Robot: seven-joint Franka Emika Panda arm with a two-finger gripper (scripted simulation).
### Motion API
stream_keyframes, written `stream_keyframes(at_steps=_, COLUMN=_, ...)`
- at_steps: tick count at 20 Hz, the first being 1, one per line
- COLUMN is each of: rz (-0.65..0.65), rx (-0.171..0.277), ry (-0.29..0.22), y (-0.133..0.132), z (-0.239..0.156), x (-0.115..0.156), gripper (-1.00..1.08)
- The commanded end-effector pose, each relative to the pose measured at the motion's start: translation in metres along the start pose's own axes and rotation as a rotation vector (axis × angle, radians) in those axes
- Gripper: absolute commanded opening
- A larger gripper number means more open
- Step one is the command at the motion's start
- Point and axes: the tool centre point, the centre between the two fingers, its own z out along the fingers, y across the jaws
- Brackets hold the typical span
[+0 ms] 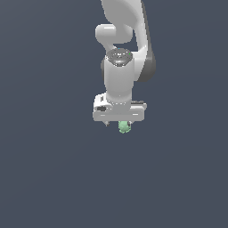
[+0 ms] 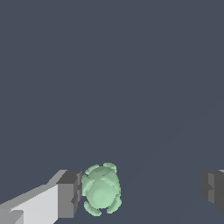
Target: Pick up the object and move it to a goal position.
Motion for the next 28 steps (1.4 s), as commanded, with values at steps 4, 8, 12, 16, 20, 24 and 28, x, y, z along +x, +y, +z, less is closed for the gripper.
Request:
stream_keyframes(at_steps=4, rz=-0.001, rx=-0.004, ry=0.002, y=0.002, z=0.000, x=0.001, gripper=1.00)
stream_keyframes(at_steps=8, rz=-0.002, rx=-0.020, ry=0.008, y=0.009, z=0.000, x=0.005, gripper=1.00)
stream_keyframes(at_steps=12, rz=0.002, rx=-0.027, ry=0.013, y=0.014, z=-0.002, x=0.009, gripper=1.00)
stream_keyframes(at_steps=16, rz=-0.001, rx=-0.025, ry=0.011, y=0.012, z=0.000, x=0.007, gripper=1.00)
stream_keyframes(at_steps=20, rz=-0.020, rx=-0.025, ry=0.004, y=0.007, z=0.009, x=-0.001, gripper=1.00)
stream_keyframes(at_steps=24, rz=-0.054, rx=-0.023, ry=-0.007, y=-0.002, z=0.025, x=-0.015, gripper=1.00)
stream_keyframes(at_steps=28, rz=-0.103, rx=-0.021, ry=-0.024, y=-0.014, z=0.047, x=-0.037, gripper=1.00)
